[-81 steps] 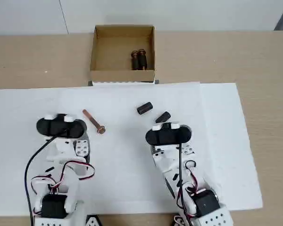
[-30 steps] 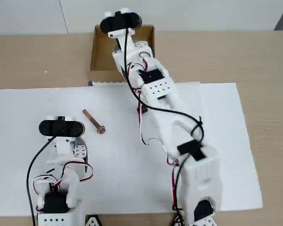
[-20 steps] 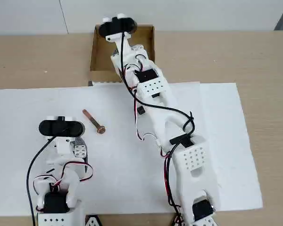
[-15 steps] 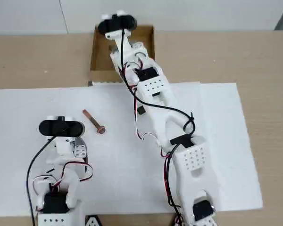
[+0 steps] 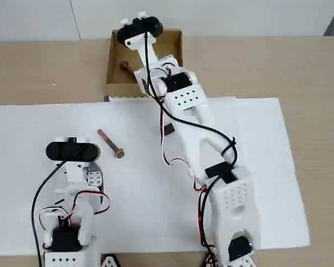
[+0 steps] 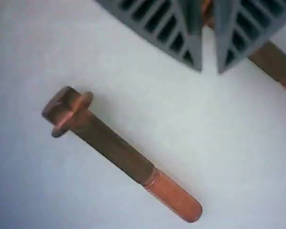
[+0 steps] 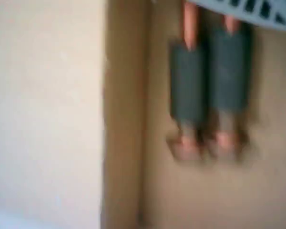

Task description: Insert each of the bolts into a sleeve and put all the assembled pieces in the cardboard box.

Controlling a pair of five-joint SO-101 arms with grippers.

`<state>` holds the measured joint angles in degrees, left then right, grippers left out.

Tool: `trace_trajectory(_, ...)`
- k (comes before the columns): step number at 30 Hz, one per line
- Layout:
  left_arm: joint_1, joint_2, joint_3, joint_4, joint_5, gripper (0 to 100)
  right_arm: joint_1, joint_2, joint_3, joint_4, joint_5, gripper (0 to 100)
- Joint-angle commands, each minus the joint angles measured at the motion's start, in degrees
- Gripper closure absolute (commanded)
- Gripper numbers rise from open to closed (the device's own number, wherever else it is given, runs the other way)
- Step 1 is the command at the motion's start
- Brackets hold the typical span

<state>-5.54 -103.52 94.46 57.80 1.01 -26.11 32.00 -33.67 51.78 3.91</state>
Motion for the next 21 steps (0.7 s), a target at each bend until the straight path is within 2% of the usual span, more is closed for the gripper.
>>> trace_trajectory(1,0.0,-0.62,-0.4,0.26,0.09,99,-0.22,-7.34,-3.08,5.67,-3.34,97.0)
trace_trajectory(14,0.0,-0.62,-0.4,0.26,0.09,99,1.19,-16.84,-3.08,33.01,-16.09,96.9)
trace_trajectory(21,0.0,-0.62,-0.4,0.26,0.09,99,1.71,-16.84,-3.08,42.68,-25.58,96.8)
